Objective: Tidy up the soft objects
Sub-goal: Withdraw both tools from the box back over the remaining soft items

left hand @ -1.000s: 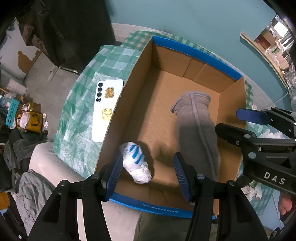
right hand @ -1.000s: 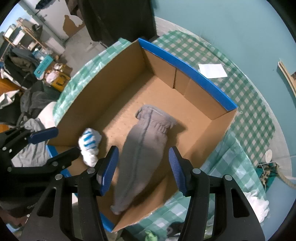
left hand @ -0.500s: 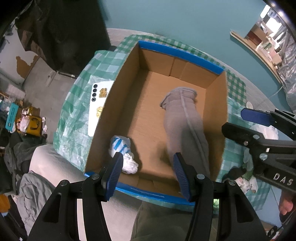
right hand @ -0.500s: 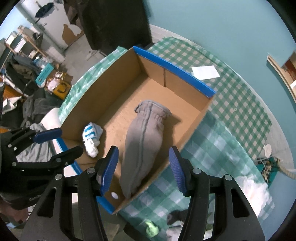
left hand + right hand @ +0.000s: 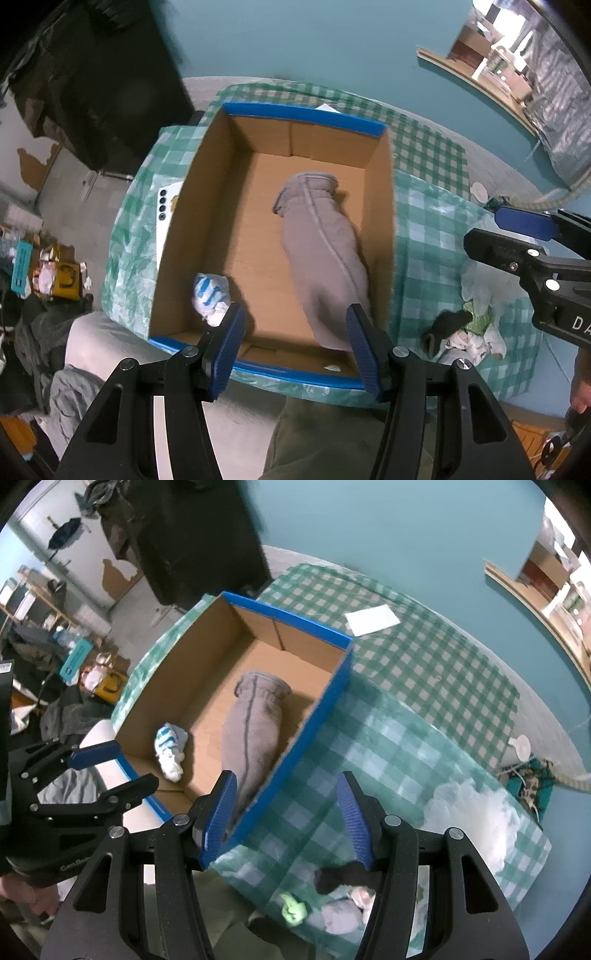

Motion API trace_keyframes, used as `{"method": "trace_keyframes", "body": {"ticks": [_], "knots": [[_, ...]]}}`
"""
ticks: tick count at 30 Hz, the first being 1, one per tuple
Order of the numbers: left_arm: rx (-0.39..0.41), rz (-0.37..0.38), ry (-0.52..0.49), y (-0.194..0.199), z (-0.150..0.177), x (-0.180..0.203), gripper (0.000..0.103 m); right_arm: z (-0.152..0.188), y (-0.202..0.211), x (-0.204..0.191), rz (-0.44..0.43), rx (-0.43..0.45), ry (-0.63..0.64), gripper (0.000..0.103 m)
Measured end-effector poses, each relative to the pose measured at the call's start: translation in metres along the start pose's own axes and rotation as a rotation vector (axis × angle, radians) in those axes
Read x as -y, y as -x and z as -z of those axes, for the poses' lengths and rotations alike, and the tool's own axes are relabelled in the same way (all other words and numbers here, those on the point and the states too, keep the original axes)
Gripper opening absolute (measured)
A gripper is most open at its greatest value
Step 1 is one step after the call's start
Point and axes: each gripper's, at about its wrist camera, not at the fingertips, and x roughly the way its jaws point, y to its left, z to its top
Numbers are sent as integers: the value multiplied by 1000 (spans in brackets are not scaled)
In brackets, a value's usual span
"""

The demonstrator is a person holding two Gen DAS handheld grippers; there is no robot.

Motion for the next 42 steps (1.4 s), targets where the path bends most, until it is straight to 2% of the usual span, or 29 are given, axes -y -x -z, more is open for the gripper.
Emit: {"method": "trace_keyframes", "body": {"ticks": [14, 18, 21, 27, 42], "knots": [[21, 25, -119, 13, 7, 50, 58, 47, 39, 50, 20, 48, -153, 57], [29, 26, -143, 15, 10, 60, 64, 60, 50, 66, 28, 59, -200, 57], [32, 32, -168, 16, 13, 69, 64, 70, 57, 79, 36, 64, -237, 58], [12, 42, -200, 12, 22, 85, 65, 93, 67, 105, 58, 65, -309, 62], [-35, 53, -259, 0, 46, 121, 69, 149, 78, 156, 101, 39, -424, 64]]}}
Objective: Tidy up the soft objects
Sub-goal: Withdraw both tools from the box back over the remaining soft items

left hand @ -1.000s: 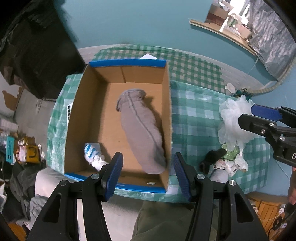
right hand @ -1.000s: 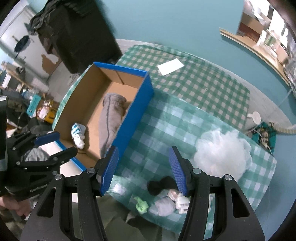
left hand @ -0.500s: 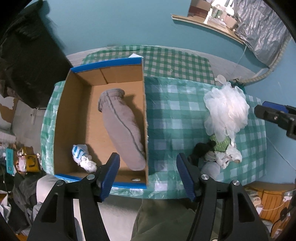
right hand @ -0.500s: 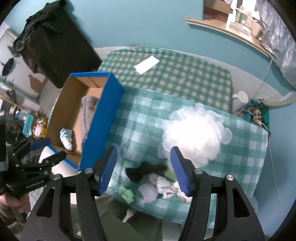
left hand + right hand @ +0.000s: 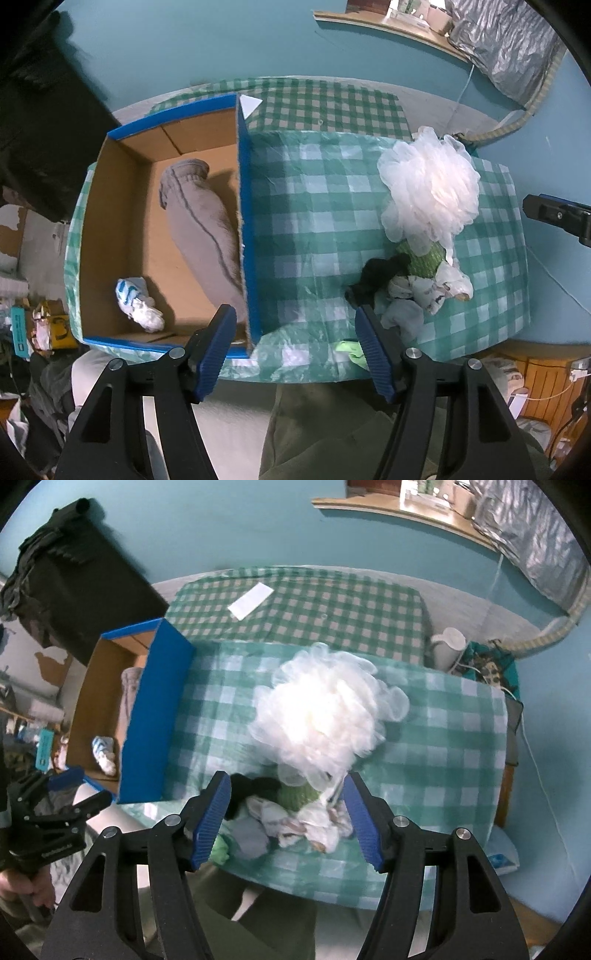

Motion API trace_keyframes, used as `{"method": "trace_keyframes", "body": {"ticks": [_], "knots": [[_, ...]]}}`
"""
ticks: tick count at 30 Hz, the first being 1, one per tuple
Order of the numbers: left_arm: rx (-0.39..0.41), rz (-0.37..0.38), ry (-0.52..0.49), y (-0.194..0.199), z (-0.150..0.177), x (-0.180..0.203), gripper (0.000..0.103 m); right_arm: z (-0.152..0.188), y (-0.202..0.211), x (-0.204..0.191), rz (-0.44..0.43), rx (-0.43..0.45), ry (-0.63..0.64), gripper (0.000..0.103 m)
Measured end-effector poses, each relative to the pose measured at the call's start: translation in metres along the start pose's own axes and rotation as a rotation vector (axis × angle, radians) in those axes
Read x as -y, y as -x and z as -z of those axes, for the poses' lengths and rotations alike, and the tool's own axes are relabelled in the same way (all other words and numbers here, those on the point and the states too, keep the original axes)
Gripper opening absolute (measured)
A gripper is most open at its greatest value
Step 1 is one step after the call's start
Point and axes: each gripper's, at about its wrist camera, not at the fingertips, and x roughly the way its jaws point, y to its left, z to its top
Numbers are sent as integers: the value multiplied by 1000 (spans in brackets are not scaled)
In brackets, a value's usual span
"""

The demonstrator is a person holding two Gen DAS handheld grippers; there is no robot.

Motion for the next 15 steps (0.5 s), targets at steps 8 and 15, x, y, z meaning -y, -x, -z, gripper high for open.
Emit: {"method": "trace_keyframes", "body": {"ticks": [8, 15], "knots": [[-24, 1, -10, -13, 10, 22, 72, 17, -11, 22, 9, -35, -6, 65], [-42, 8, 17, -27, 22, 34, 76, 34, -34, 35, 6, -82, 20, 65]]}}
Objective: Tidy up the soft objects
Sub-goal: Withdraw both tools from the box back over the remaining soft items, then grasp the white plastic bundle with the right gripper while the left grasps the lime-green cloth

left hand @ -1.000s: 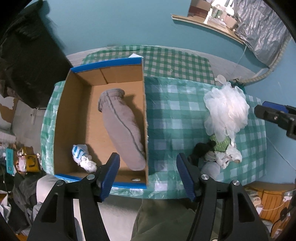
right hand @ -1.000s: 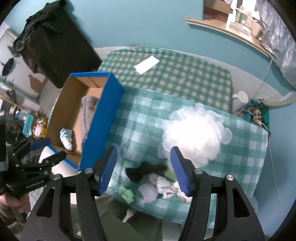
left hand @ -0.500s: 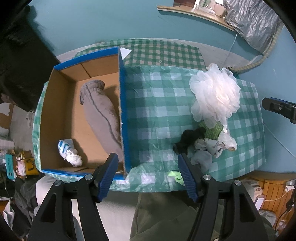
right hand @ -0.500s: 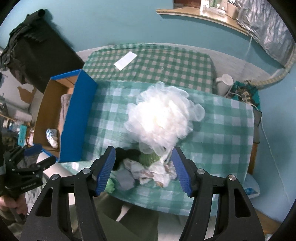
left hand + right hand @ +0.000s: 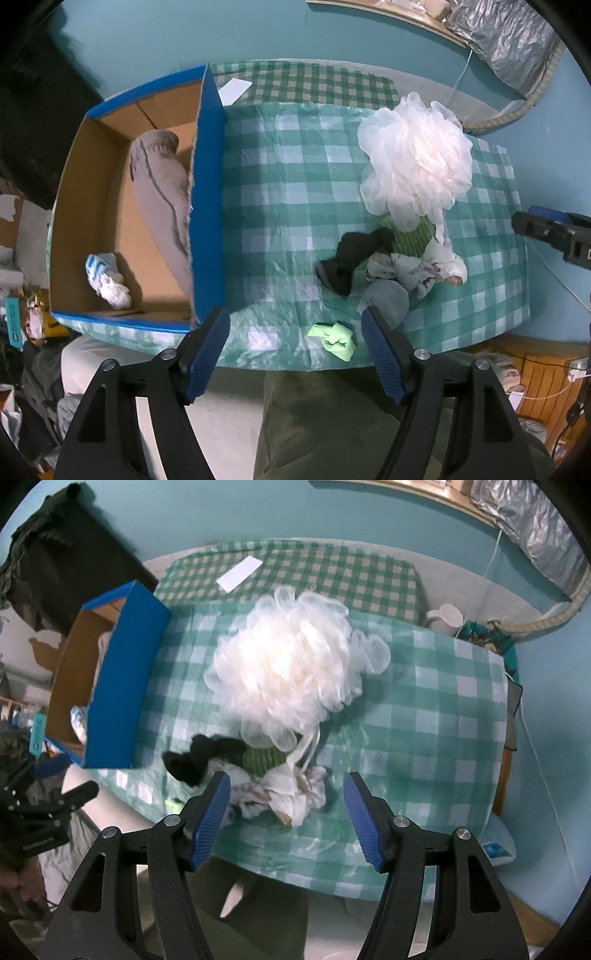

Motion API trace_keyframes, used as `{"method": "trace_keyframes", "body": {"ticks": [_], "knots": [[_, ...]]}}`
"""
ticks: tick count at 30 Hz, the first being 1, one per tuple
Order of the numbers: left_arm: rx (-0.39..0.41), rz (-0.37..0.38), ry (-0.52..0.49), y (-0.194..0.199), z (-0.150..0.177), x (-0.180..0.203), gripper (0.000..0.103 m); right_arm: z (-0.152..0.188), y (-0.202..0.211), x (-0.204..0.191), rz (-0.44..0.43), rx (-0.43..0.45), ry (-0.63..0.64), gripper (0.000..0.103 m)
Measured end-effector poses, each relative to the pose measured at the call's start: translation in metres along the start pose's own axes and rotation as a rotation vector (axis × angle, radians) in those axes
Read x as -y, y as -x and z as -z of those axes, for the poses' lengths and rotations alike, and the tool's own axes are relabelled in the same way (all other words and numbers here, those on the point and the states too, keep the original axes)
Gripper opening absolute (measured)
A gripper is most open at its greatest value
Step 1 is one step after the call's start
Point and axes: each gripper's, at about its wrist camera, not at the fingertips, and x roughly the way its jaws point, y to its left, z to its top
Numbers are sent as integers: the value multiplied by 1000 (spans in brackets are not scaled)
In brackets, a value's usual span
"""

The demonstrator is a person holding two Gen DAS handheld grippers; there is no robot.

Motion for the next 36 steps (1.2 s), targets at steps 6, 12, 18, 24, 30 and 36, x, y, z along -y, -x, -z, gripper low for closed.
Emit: {"method": "trace_keyframes", "body": {"ticks": [6, 12, 18, 24, 30, 36], "knots": [[-26, 2, 10, -18, 12, 8, 76, 10, -19, 0, -16, -23, 46, 65], [-59, 16, 44, -40, 24, 13, 76, 17, -40, -6, -30, -39, 125, 65], [-66, 26, 72, -61, 32, 18, 79, 21, -61, -14, -34, -58, 206, 65], [-53, 4, 48, -79, 41, 28, 79, 24, -79, -18, -60, -81, 261, 65], [-69, 15, 84, -94, 48, 28, 79, 25, -94, -26, -46, -101, 372, 72], [-69, 21, 106, -105, 53, 26, 79, 28, -111, -37, -16, -132, 499, 75]]}}
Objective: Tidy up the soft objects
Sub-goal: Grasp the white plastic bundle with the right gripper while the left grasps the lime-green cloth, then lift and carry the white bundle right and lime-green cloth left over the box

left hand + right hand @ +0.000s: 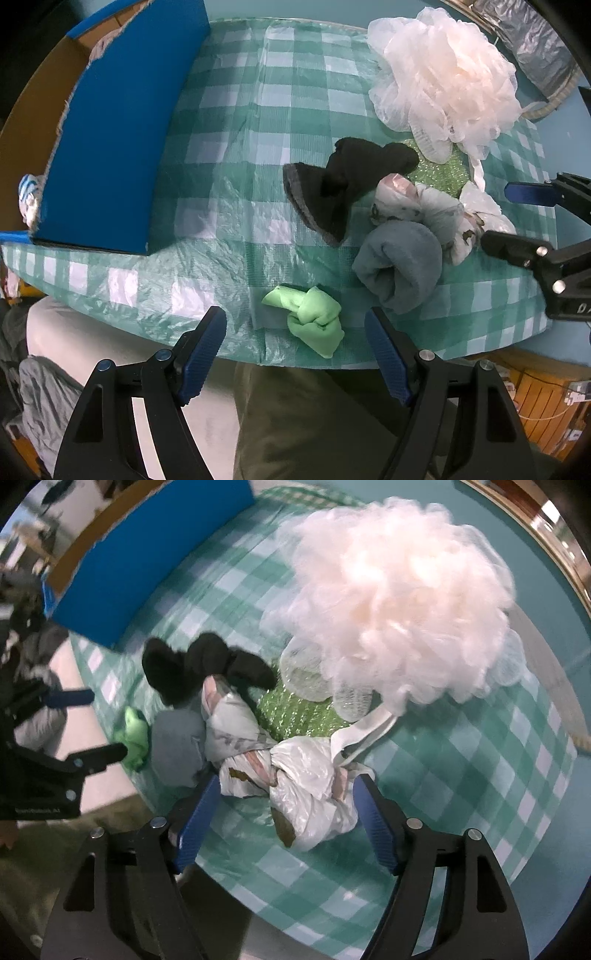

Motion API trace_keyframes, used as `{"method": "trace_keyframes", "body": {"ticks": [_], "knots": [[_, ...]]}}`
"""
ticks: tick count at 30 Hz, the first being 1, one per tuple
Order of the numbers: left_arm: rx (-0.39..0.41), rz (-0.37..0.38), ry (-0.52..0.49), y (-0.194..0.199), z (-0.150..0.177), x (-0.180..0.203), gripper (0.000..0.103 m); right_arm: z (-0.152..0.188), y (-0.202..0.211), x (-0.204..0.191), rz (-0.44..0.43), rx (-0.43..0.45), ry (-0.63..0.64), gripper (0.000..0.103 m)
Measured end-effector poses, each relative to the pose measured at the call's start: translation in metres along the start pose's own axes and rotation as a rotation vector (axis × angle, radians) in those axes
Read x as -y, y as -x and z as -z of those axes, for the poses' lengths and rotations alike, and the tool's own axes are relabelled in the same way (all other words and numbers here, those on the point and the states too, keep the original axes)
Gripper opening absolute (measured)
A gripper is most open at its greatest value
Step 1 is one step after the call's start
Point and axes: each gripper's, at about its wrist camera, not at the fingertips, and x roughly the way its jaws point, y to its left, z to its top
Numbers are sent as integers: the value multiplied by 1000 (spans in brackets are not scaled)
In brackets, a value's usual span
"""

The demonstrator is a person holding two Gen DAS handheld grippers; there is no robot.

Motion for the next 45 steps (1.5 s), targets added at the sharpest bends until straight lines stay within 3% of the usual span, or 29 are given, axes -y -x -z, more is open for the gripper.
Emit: {"method": "trace_keyframes", "body": {"ticks": [5, 14, 17, 19, 21, 24, 27, 30, 45], "knots": [[-15, -4, 3, -12, 0, 0, 79, 1, -12, -11, 50, -19, 102, 75], [-34, -9, 0, -31, -8, 6, 78, 9, -31, -25, 93, -30, 175, 75], [-56, -3, -18, -39, -9, 12, 67, 11, -36, -28, 91, -29, 174, 75], [-79, -14, -37, -45, -9, 18, 59, 12, -40, -31, 98, -29, 172, 70], [-81, -31, -45, -48, -9, 23, 58, 14, -44, -30, 93, -43, 157, 51], [-69, -44, -53, -53, -8, 33, 56, 19, -45, -26, 83, -37, 107, 33], [-53, -57, -59, -49, -6, 34, 46, 21, -38, -13, 22, -8, 41, 23], [-48, -56, -61, -46, -10, 35, 35, 24, -33, -6, 6, 7, 4, 20], [21, -52, -57, -9, -32, 22, 33, 53, 17, 38, -69, 111, -171, 19]]}}
